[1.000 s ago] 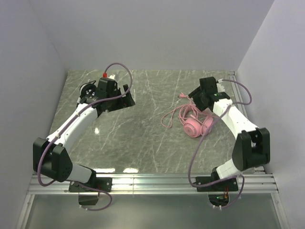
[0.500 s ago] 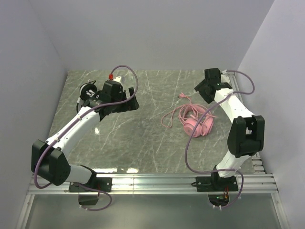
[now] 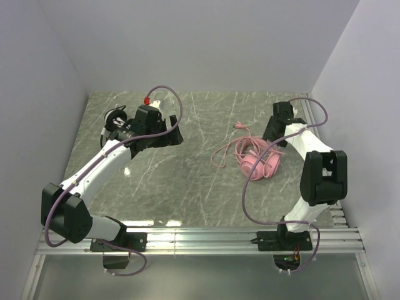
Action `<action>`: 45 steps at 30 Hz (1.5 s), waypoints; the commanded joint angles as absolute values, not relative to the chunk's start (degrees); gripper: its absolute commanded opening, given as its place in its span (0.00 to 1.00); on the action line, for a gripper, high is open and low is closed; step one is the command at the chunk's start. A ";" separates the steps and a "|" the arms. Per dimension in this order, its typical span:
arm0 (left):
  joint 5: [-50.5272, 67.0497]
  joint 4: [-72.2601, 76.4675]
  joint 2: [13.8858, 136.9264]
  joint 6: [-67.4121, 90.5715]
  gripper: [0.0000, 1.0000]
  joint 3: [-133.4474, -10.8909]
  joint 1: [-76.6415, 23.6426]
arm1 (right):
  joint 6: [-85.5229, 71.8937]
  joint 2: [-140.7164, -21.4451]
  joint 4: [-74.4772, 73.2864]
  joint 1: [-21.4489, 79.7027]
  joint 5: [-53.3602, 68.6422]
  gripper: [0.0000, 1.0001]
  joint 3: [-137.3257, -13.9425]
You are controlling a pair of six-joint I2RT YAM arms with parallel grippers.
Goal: Wrap the headphones
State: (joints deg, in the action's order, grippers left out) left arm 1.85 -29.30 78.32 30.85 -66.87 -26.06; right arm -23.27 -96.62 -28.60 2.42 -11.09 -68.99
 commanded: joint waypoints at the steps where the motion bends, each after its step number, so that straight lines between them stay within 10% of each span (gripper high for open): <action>1: 2.99 -27.33 76.64 29.71 0.99 -67.50 -26.46 | -18.19 -96.68 -28.74 2.81 -8.00 0.60 -67.68; 12: 4.13 -27.60 76.90 29.53 0.99 -67.59 -26.63 | -18.63 -97.82 -35.24 8.35 -18.19 0.65 -62.58; 27: 7.56 -27.16 76.99 28.30 0.99 -67.50 -28.74 | -39.18 -75.34 -23.21 28.30 10.36 0.66 -53.45; 45: -15.54 -28.38 65.56 67.74 0.99 -54.93 -50.70 | -32.34 -62.49 -29.45 16.26 -0.18 0.75 -51.68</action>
